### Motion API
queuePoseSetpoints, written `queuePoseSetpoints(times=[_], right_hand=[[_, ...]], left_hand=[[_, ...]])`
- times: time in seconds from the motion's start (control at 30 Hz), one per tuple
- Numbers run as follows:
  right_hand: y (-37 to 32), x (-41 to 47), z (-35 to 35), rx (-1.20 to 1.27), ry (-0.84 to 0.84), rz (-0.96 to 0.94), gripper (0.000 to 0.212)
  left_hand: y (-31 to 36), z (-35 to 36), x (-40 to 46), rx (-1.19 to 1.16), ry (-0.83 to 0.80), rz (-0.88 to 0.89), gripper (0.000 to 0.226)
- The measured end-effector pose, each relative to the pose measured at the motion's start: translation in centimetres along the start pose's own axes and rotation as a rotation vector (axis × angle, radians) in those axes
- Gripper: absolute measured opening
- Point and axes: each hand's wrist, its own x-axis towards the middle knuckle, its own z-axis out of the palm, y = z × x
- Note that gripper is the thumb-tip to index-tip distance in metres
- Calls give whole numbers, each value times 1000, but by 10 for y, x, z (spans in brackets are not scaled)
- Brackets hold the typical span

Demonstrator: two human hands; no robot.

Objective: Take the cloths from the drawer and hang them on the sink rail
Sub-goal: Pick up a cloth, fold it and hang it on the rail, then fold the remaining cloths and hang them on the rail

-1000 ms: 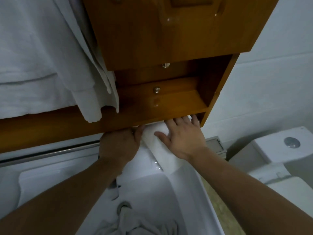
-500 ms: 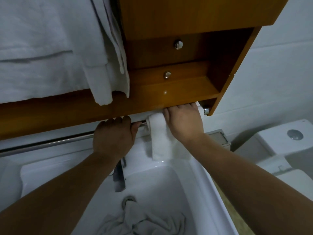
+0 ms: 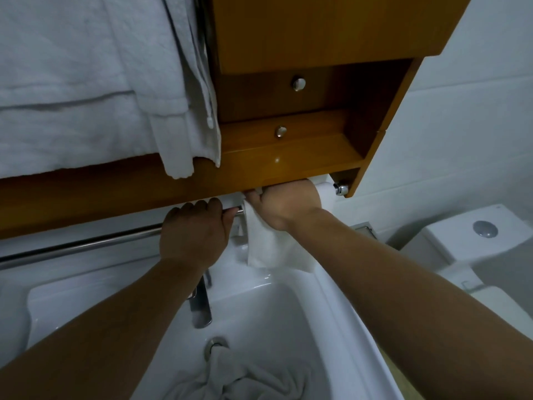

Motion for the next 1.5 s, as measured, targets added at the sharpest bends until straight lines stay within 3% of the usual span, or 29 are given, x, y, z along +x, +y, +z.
queuePoseSetpoints(times=[0.2, 0.43, 0.63, 0.93, 1.1, 1.37, 1.5], right_hand=[[1, -18, -6, -4, 47, -66, 70], [52, -37, -13, -39, -2, -10, 64], [51, -17, -15, 59, -19, 32, 64], [56, -6, -13, 205, -7, 99, 34], [55, -8, -13, 255, 0, 136, 29], [51, -21, -22, 140, -17, 108, 40], [44, -40, -27, 37, 92, 89, 50]], left_hand=[[-2, 0, -2, 2, 35, 21, 57], [-2, 3, 0, 22, 42, 28, 58], [-2, 4, 1, 28, 40, 41, 59], [1, 2, -2, 48, -32, 19, 54], [5, -7, -2, 10, -114, -21, 49], [14, -33, -16, -75, -358, -114, 49], [14, -57, -42, -186, -287, -100, 61]])
